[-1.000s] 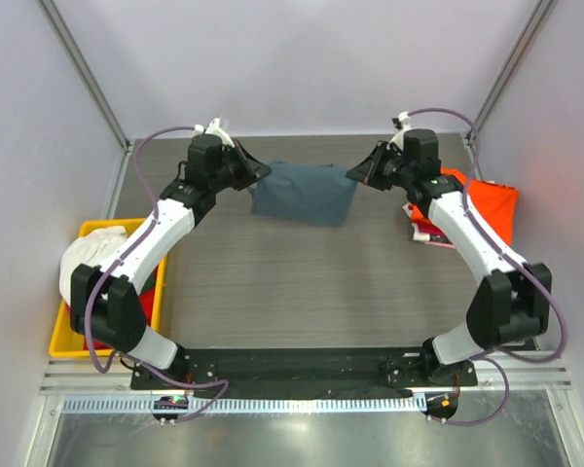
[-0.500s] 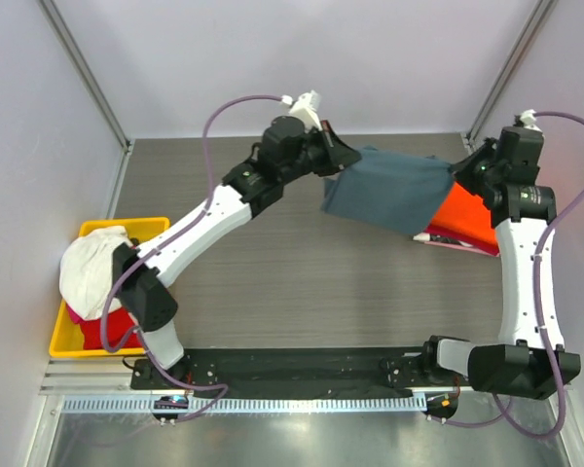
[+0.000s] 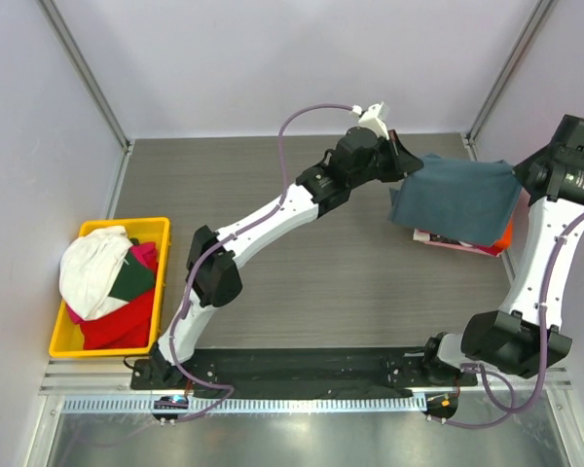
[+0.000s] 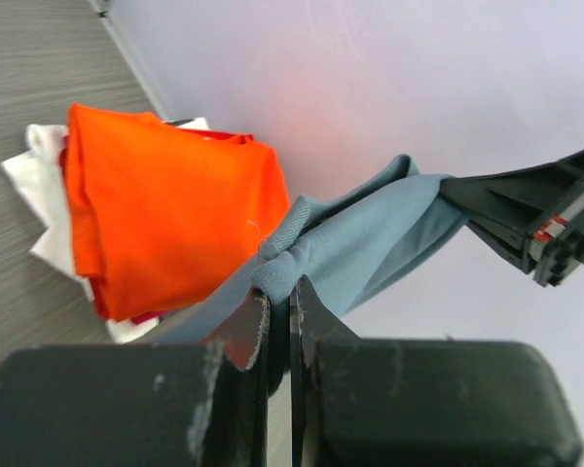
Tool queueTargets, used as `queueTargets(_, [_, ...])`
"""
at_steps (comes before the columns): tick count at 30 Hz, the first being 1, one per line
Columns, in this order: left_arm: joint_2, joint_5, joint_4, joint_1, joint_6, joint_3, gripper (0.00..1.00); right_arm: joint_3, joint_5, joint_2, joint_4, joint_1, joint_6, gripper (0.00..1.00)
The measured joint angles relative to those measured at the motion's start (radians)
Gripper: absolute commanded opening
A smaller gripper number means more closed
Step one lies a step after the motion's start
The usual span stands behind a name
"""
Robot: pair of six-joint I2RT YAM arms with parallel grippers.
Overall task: Fold and stack the t-shirts
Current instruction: Neatly place the folded tshirt to the corner
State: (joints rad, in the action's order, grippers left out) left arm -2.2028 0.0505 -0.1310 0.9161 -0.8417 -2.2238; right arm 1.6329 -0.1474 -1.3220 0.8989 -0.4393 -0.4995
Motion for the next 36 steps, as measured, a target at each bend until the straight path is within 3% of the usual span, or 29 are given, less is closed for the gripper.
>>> queueTargets(21, [-0.277,-0.054,0.283,0.046,-0.125,-0.196,0.00,0.073,-0.033,-0.142,0.012,-0.138,-0.004,0.01])
queueTargets(36, [-0.407,-0.137,0.442,0.048,-0.164,-0.256,0.00,0.100,-0.011,-0.268,-0.032,-0.147,-0.033,0.01])
